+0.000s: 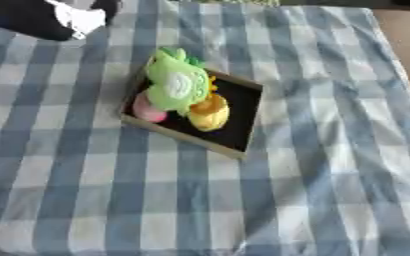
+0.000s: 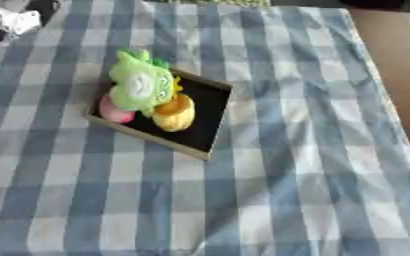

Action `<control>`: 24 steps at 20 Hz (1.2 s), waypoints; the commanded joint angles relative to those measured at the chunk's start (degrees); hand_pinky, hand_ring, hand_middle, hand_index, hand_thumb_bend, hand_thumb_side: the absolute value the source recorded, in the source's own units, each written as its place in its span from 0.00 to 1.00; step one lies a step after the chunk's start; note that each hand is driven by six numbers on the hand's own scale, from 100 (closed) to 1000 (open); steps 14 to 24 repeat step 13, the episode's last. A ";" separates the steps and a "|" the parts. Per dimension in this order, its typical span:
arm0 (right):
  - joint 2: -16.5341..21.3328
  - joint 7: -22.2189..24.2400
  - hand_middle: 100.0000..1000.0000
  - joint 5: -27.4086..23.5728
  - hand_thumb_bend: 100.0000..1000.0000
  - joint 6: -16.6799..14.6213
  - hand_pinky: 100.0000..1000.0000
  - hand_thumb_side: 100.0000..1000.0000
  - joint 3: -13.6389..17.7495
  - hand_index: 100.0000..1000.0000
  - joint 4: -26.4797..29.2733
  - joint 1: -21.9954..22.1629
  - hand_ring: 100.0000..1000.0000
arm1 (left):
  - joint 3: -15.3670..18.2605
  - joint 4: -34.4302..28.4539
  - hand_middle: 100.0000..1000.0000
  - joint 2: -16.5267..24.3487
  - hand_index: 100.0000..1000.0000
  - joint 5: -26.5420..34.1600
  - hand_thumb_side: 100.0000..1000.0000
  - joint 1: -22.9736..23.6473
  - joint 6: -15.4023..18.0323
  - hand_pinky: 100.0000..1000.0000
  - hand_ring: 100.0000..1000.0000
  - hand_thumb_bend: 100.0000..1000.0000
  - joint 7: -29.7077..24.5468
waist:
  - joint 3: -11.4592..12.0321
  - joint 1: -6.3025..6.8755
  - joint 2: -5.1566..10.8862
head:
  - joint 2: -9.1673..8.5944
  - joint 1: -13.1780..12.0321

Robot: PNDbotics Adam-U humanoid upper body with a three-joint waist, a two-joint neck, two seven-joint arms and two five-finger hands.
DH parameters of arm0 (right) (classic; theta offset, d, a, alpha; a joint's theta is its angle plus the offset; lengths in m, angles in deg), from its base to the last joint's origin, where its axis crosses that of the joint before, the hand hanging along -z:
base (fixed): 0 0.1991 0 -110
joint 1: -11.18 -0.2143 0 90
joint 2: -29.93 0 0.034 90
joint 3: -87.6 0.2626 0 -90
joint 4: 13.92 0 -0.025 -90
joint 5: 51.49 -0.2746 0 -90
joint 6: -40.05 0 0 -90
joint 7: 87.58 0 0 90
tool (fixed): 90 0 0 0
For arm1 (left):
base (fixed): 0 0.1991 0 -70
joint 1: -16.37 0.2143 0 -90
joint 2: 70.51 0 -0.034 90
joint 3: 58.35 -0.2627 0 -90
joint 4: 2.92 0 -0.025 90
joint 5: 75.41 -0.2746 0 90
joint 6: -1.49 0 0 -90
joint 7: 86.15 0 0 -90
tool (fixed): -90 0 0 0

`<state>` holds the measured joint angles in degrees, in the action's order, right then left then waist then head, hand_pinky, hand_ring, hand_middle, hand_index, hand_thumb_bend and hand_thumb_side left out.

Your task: Pick up objects on the table and place them in the box.

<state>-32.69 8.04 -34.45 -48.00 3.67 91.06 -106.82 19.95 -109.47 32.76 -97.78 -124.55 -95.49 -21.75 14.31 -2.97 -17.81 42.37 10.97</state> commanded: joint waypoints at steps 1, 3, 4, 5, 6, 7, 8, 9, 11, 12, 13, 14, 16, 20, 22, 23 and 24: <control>2.75 -0.69 0.60 -0.10 0.00 0.15 0.80 0.00 1.33 0.75 1.44 -0.06 0.63 | 3.31 -4.60 0.77 6.72 0.85 1.98 0.12 2.89 -1.64 0.90 0.80 0.16 4.70 | 0.23 0.60 1.98 | -0.17 0.26; 2.88 -1.06 0.60 -0.18 0.00 0.20 0.80 0.00 1.56 0.75 1.65 0.23 0.63 | 5.44 -6.30 0.76 9.13 0.84 3.65 0.13 6.99 -2.64 0.90 0.80 0.10 8.53 | 0.39 0.39 1.89 | -0.45 0.15; 2.93 -1.23 0.60 -0.24 0.00 0.21 0.80 0.00 1.65 0.75 1.73 0.36 0.63 | 6.62 -6.90 0.76 9.94 0.84 4.50 0.14 9.16 -3.22 0.90 0.80 0.08 10.64 | 0.47 0.25 1.83 | -0.66 0.07; 2.94 -1.37 0.60 -0.28 0.00 0.22 0.80 0.00 1.74 0.75 1.82 0.44 0.63 | 7.74 -7.45 0.76 10.53 0.84 5.34 0.15 11.28 -3.72 0.90 0.79 0.05 12.76 | 0.54 0.09 1.76 | -0.89 -0.03; 2.95 -1.53 0.60 -0.34 0.00 0.22 0.80 0.00 1.82 0.75 1.94 0.52 0.63 | 8.81 -7.76 0.76 10.96 0.84 6.26 0.17 13.48 -4.02 0.90 0.79 0.02 15.01 | 0.58 -0.08 1.68 | -1.19 -0.15; 2.96 -1.68 0.60 -0.38 0.00 0.20 0.80 0.00 1.90 0.75 2.10 0.60 0.63 | 9.72 -7.91 0.76 11.32 0.83 7.18 0.17 15.57 -3.96 0.91 0.79 0.01 17.24 | 0.59 -0.23 1.60 | -1.47 -0.27; 3.00 -1.84 0.60 -0.38 0.00 0.20 0.80 0.00 2.00 0.75 2.28 0.69 0.63 | 10.66 -7.98 0.75 11.57 0.83 7.96 0.18 17.92 -3.70 0.91 0.79 0.00 19.48 | 0.66 -0.43 1.47 | -1.75 -0.36; 3.00 -2.00 0.60 -0.39 0.00 0.20 0.80 0.00 2.08 0.75 2.45 0.73 0.63 | 11.53 -8.01 0.75 11.71 0.83 8.66 0.18 20.08 -3.19 0.91 0.79 0.00 21.64 | 0.67 -0.58 1.38 | -1.91 -0.47; 2.87 -2.45 0.60 -0.46 0.00 0.26 0.80 0.00 2.34 0.75 2.70 0.83 0.63 | 13.64 -8.04 0.75 11.02 0.83 10.24 0.23 24.42 -2.49 0.91 0.78 0.00 26.09 | 0.80 -0.94 1.13 | -2.18 -0.75; 2.79 -2.69 0.60 -0.54 0.00 0.29 0.80 0.00 2.46 0.75 2.79 0.92 0.63 | 14.64 -8.04 0.75 10.55 0.83 11.22 0.24 26.24 -2.28 0.92 0.78 0.00 28.37 | 0.84 -1.09 1.03 | -2.30 -0.87; 2.70 -2.95 0.60 -0.66 0.00 0.29 0.80 0.00 2.58 0.75 2.89 1.04 0.63 | 15.52 -8.04 0.75 10.06 0.83 12.19 0.25 27.83 -1.98 0.92 0.78 0.00 30.57 | 0.86 -1.22 0.94 | -2.37 -0.97; 2.70 -2.95 0.60 -0.66 0.00 0.29 0.80 0.00 2.58 0.75 2.89 1.04 0.63 | 15.52 -8.04 0.75 10.06 0.83 12.19 0.25 27.83 -1.98 0.92 0.78 0.00 30.57 | 0.86 -1.22 0.94 | -2.37 -0.97; 2.70 -2.95 0.60 -0.66 0.00 0.29 0.80 0.00 2.58 0.75 2.89 1.04 0.63 | 15.52 -8.04 0.75 10.06 0.83 12.19 0.25 27.83 -1.98 0.92 0.78 0.00 30.57 | 0.86 -1.22 0.94 | -2.37 -0.97; 2.70 -2.95 0.60 -0.66 0.00 0.29 0.80 0.00 2.58 0.75 2.89 1.04 0.63 | 15.52 -8.04 0.75 10.06 0.83 12.19 0.25 27.83 -1.98 0.92 0.78 0.00 30.57 | 0.86 -1.22 0.94 | -2.37 -0.97; 2.70 -2.95 0.60 -0.66 0.00 0.29 0.80 0.00 2.58 0.75 2.89 1.04 0.63 | 15.52 -8.04 0.75 10.06 0.83 12.19 0.25 27.83 -1.98 0.92 0.78 0.00 30.57 | 0.86 -1.22 0.94 | -2.37 -0.97; 2.70 -2.95 0.60 -0.66 0.00 0.29 0.80 0.00 2.58 0.75 2.89 1.04 0.63 | 15.52 -8.04 0.75 10.06 0.83 12.19 0.25 27.83 -1.98 0.92 0.78 0.00 30.57 | 0.86 -1.22 0.94 | -2.37 -0.97; 2.70 -2.95 0.60 -0.66 0.00 0.29 0.80 0.00 2.58 0.75 2.89 1.04 0.63 | 15.52 -8.04 0.75 10.06 0.83 12.19 0.25 27.83 -1.98 0.92 0.78 0.00 30.57 | 0.86 -1.22 0.94 | -2.37 -0.97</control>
